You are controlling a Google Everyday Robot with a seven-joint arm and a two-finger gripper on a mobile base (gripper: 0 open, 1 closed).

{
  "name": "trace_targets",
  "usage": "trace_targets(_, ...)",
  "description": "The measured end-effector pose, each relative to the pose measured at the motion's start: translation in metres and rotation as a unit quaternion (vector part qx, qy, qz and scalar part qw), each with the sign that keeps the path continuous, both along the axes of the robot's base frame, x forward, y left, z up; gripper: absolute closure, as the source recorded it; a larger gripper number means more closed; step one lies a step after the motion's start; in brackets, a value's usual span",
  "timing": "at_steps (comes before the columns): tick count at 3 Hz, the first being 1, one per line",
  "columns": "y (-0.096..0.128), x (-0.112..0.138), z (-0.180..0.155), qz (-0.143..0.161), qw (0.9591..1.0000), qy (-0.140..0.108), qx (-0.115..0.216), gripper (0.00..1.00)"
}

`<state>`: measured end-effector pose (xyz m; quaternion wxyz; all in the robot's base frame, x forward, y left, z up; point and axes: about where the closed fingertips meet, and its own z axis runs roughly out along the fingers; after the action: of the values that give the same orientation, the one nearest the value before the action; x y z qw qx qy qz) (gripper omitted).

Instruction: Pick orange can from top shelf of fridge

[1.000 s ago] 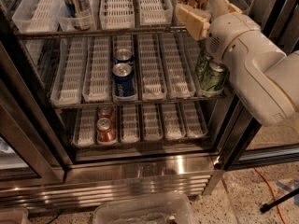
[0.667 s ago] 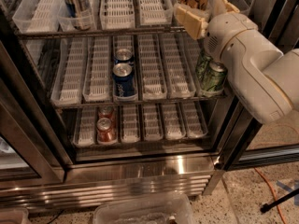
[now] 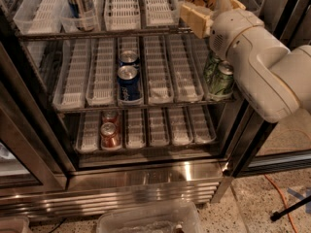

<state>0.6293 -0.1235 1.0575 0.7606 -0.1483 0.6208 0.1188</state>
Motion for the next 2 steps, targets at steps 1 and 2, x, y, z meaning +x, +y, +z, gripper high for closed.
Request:
trace_targets(1,-0.014,0.010,0.011,-0.017,0.9997,-0.010,-0.013,0.28)
trace_targets(2,-0.004,0.028,0.008,-0.006,0.9998,-0.003,-0.017,0.27)
